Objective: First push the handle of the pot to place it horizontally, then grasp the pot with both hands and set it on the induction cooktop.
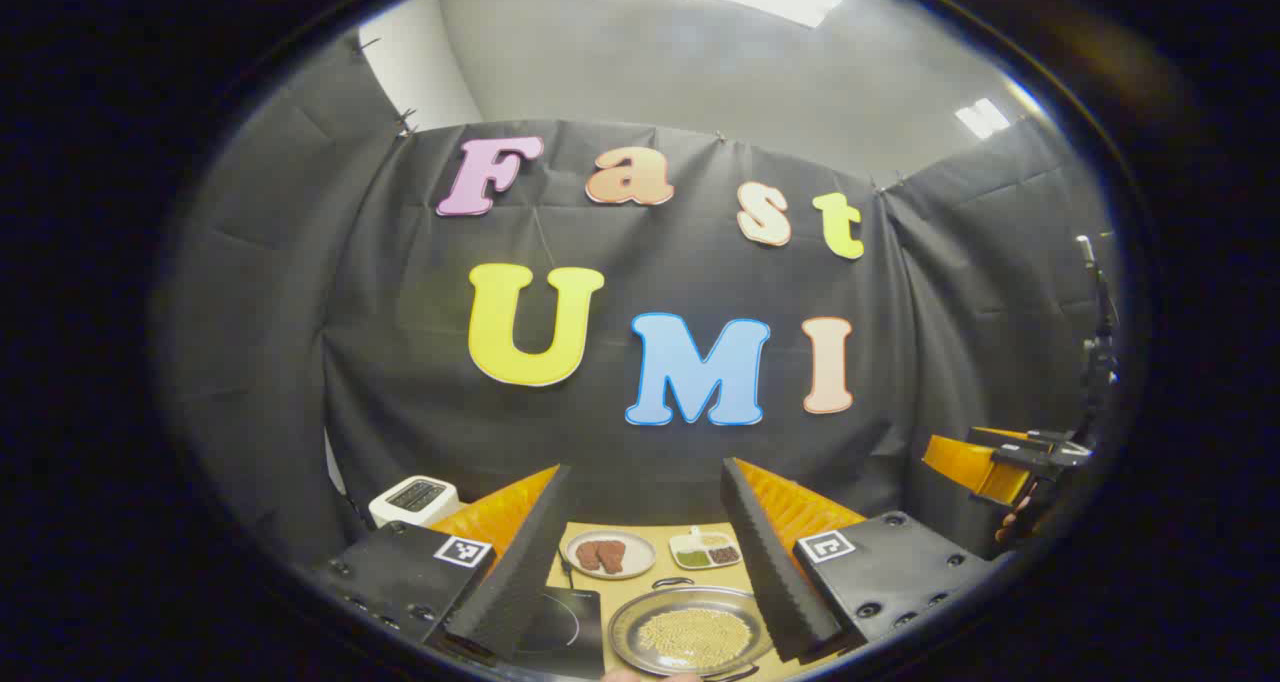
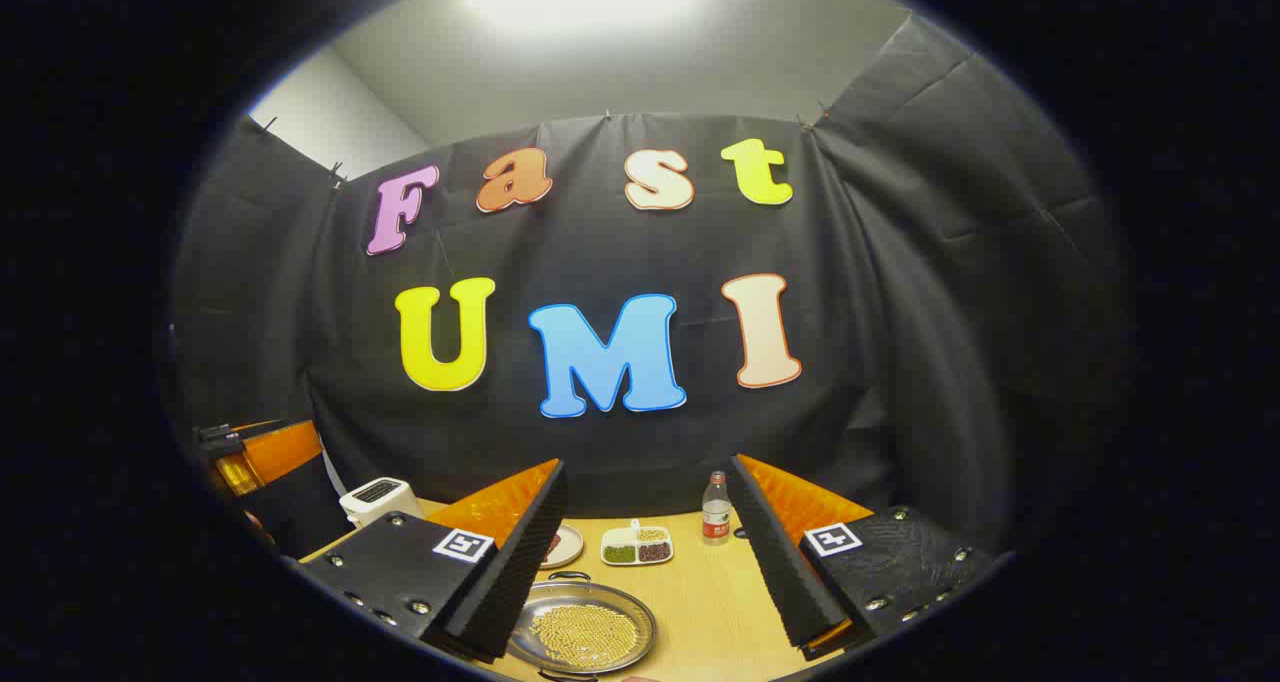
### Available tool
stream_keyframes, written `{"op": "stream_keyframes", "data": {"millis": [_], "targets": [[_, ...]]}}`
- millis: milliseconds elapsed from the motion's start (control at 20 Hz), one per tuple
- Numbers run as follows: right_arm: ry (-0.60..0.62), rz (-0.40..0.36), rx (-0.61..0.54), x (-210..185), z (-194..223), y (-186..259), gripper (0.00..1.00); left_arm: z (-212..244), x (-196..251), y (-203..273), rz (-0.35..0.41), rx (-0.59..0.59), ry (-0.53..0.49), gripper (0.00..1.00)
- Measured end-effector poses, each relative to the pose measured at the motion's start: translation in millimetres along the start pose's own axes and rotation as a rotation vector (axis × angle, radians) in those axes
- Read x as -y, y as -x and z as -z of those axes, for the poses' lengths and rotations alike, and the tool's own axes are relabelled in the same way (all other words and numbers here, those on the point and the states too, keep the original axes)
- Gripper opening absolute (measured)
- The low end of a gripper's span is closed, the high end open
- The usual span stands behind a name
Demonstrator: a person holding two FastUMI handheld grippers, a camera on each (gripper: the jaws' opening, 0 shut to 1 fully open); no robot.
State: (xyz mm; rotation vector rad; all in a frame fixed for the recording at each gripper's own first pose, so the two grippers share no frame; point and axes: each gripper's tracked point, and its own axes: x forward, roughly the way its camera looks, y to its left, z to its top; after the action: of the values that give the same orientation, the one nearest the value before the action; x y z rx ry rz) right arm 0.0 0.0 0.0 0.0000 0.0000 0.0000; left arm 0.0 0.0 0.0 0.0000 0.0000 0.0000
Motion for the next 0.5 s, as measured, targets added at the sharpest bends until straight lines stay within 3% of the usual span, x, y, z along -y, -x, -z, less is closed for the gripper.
{"op": "stream_keyframes", "data": {"millis": [250, 500], "targets": [[-0.019, 0.009, 0.005, -7.2, -2.5, -6.2, 0.97, -1.8, -3.8, -10.2, -0.016, -0.012, 0.041, 0.95], [-0.004, 0.014, -0.011, -7.6, 3.2, -4.8, 0.97, -7.8, -10.5, -7.9, -0.039, 0.003, 0.038, 0.99]]}}
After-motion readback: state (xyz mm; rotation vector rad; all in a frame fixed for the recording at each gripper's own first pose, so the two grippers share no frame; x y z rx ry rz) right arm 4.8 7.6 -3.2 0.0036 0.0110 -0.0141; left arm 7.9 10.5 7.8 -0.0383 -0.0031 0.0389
